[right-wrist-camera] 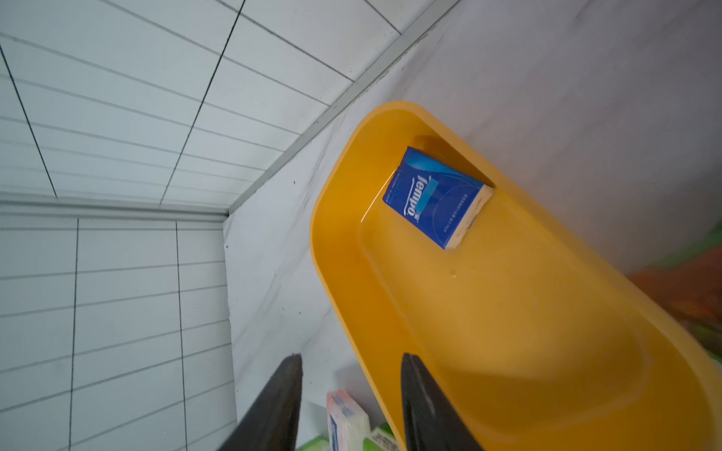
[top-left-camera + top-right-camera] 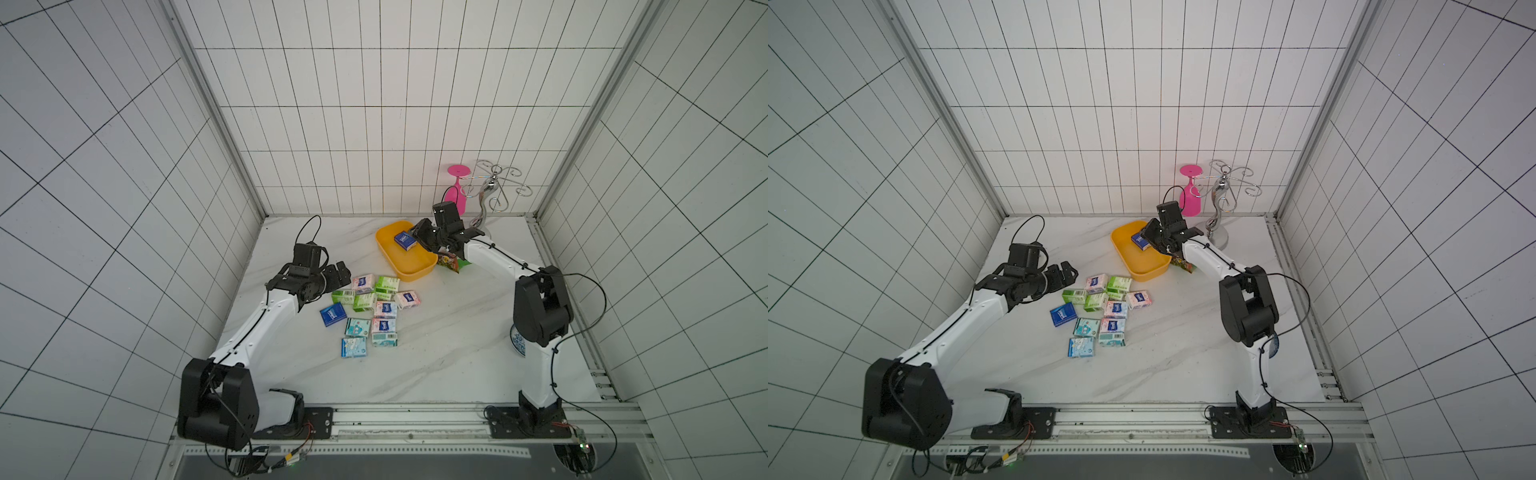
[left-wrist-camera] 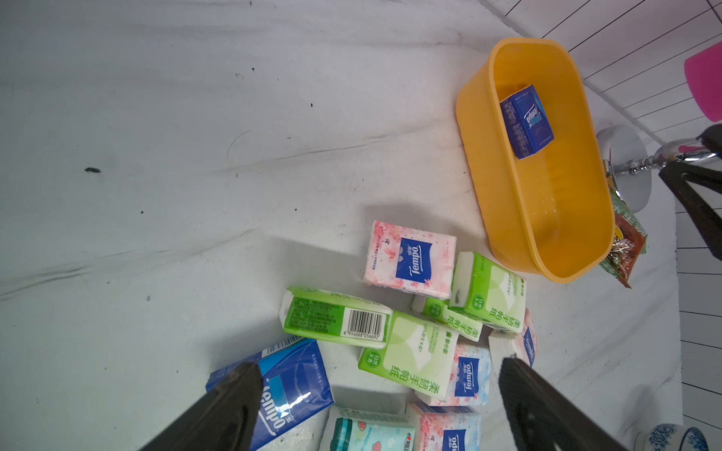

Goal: Put the pocket tissues into the storage box
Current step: Place the pocket tissues in the storage box, then pick up the pocket tissues from the center of the board.

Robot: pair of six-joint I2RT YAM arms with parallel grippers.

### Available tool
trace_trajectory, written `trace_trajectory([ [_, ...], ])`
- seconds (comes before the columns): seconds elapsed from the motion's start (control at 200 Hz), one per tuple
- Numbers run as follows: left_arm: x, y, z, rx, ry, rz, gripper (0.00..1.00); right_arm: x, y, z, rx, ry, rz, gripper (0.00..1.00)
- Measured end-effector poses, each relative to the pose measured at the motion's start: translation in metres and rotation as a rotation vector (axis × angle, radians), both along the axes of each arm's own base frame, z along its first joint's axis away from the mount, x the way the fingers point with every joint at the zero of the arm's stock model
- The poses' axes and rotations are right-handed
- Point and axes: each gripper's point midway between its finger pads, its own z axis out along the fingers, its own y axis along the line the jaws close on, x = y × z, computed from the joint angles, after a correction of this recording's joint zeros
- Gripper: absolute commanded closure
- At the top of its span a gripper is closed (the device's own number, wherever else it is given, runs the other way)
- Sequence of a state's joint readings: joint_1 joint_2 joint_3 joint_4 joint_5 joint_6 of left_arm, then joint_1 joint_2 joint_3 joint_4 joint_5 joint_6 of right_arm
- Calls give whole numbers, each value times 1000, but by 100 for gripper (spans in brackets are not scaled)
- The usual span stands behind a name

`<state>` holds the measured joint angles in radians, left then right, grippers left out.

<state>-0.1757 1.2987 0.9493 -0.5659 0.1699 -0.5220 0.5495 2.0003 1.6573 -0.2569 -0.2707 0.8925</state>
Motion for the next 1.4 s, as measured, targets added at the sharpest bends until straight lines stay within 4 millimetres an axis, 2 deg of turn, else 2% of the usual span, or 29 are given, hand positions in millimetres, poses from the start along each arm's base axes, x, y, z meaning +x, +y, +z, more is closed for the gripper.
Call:
trace_trajectory([
  [0.2,-1,-4,1,-17,3,-14,2,-61,-11,-26,-181,68,259,52],
  [0.36,-3,-6,0,-27,10,-23,2,-118,-27,-42,-270,125,425,43],
  [0.445,-5,-6,-1,-29,18,-25,2,-146,-34,-45,-313,133,499,32],
  [0.48,-6,-6,-2,-29,22,-25,2,-157,-36,-47,-324,135,528,16],
  [0.505,-6,-6,-3,-29,24,-26,2,-164,-37,-48,-330,131,551,1],
  [0.65,-10,-6,-7,-31,37,-26,2,-195,-40,-62,-359,123,660,1],
  [0.73,-11,-7,-6,-36,39,-27,2,-198,-38,-69,-364,122,692,1],
  [0.869,-13,-7,-2,-41,34,-25,2,-192,-29,-81,-359,94,727,1],
  [1.164,-15,-6,5,-44,16,-23,2,-185,-21,-130,-402,135,789,1],
  [1.234,-16,-5,5,-43,18,-22,2,-179,-16,-132,-402,131,792,1],
  [1.399,-16,-5,4,-41,22,-21,2,-164,0,-123,-385,69,791,1],
])
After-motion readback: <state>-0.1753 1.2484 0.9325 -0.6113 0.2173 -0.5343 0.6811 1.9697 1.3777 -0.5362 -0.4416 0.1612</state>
